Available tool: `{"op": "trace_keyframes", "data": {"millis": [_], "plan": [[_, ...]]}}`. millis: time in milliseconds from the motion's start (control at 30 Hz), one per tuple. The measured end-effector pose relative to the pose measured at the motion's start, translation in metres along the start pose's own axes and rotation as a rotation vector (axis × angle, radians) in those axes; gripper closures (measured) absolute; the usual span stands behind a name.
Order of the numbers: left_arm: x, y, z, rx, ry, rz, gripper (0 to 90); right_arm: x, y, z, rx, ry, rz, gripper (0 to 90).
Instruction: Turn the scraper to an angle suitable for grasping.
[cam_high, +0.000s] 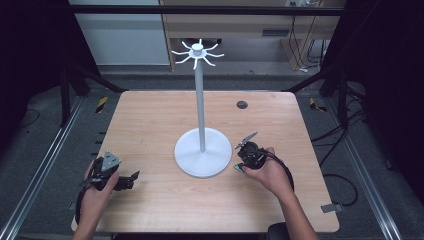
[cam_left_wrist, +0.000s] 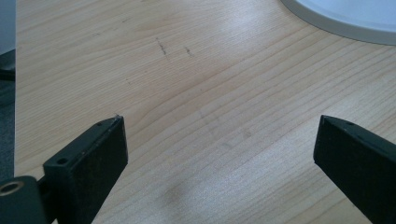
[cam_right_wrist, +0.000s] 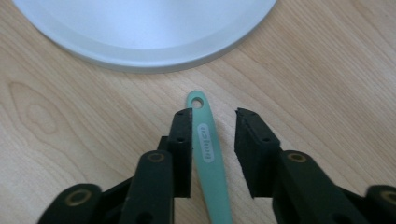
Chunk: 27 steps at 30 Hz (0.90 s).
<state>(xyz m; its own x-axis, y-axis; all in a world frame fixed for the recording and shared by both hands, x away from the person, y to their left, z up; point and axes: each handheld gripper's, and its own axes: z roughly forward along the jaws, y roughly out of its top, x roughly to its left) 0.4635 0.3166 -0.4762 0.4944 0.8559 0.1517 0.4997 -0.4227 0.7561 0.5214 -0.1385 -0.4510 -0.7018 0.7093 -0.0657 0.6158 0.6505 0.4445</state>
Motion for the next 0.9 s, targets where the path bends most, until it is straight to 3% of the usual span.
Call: {"op": "trace_keyframes", "data": {"millis": [200,600,700,900], "plan": [[0.0,0.0,0.0,-0.002,-0.002,-0.002,2.7,-0.003,0.005,0.003,0.063,0.028,-0.027,59.1],[0.0,0.0,0.0,0.001,-0.004,-0.001,2.9,-0.005,0.006,0.014,0.13,0.046,-0.026,63.9],[-0.001,0.0,0.0,0.003,-0.005,0.004,3.2,-0.006,0.006,0.016,0.139,0.051,-0.046,64.0],[-0.001,0.0,0.0,0.004,-0.007,0.005,3.3,-0.004,0.007,0.019,0.163,0.051,-0.032,66.6]]}}
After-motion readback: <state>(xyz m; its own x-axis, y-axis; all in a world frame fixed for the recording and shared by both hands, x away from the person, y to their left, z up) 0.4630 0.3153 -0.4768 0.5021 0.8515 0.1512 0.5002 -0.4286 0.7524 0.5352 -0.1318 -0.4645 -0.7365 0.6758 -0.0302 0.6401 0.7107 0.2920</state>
